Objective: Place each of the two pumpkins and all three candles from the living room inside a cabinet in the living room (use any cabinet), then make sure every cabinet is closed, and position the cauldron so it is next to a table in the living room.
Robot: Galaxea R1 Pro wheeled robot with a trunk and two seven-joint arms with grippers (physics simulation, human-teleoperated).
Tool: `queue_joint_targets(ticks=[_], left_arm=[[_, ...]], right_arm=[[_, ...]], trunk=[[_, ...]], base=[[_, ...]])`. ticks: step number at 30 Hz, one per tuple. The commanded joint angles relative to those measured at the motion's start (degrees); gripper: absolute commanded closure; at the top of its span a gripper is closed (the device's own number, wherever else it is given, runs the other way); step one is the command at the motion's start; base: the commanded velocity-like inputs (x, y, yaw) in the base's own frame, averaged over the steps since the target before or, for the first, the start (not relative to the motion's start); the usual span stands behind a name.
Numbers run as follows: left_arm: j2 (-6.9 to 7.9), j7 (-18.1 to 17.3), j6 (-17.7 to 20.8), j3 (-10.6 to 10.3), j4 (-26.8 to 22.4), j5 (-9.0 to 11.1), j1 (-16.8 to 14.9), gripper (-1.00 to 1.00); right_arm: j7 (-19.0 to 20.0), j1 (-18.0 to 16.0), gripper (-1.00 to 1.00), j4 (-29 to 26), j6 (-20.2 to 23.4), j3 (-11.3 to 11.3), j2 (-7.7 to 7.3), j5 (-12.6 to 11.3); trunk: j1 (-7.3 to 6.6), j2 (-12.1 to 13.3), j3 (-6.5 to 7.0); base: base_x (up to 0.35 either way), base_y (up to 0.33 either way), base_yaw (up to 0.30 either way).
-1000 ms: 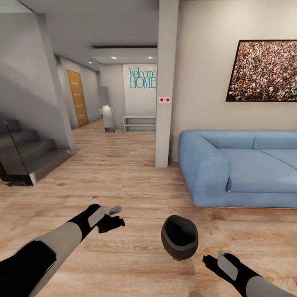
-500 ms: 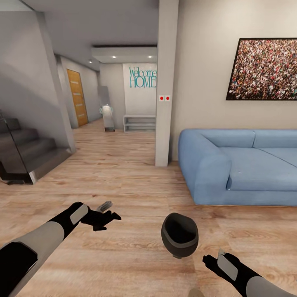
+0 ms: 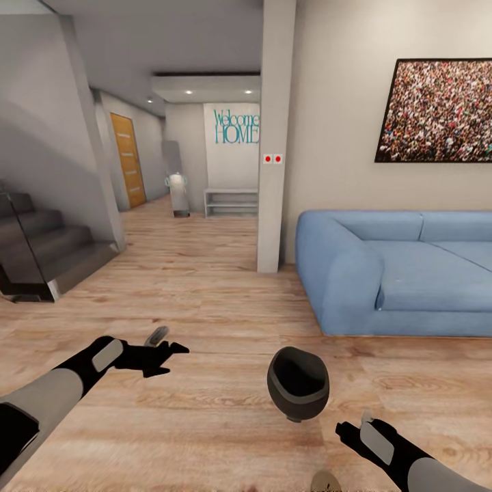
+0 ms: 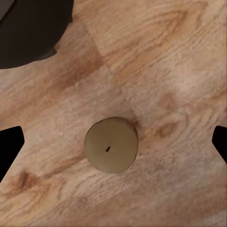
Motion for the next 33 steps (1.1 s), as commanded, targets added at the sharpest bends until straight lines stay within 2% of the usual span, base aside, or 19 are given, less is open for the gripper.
queue_joint_targets(ticks=[1, 8, 15, 22, 25, 33], left_arm=[[0.14, -0.9, 0.1, -0.2, 0.0, -0.1, -0.1, -1.0], [0.39, -2.2, 3.7, -0.2, 0.0, 0.1, -0.1, -1.0], [0.85, -12.4, 4.2, -0.9, 0.1, -0.5, -0.1, -1.0], [1.25, -13.9, 4.3, -1.2, 0.2, -0.5, -0.1, -1.0], [1.35, -14.0, 4.3, -1.2, 0.2, -0.5, -0.1, -1.0], [1.84, -14.1, 4.3, -1.2, 0.2, -0.4, -0.1, -1.0]], right_arm=[[-0.4, 0.0, -1.0, -0.2, 0.2, 0.4, -0.06, -0.3], [0.1, 0.0, -1.0, -0.2, -0.6, 0.5, -0.06, -0.2], [0.2, 0.0, -1.0, -0.1, -2.2, 1.8, 0.02, 1.9], [0.5, 0.0, -1.0, -0.1, -2.7, 1.9, 0.03, 2.1], [2.1, 0.0, -1.0, -0.1, -2.7, 1.9, 0.03, 2.2], [3.6, 0.0, -1.0, -0.1, -2.4, 1.9, 0.03, 2.2]], trunk=[[0.21, -0.4, -0.25], [1.75, -3.3, -1.5], [3.29, -6.1, -2.76], [4.83, -8.9, -4.02], [5.49, -10.1, -4.55], [5.72, -10.2, -6.32]], base=[[0.0, 0.0, 0.0], [0.0, 0.0, 0.0], [0.0, 0.0, 0.0], [0.0, 0.0, 0.0], [0.0, 0.0, 0.0], [0.0, 0.0, 0.0]])
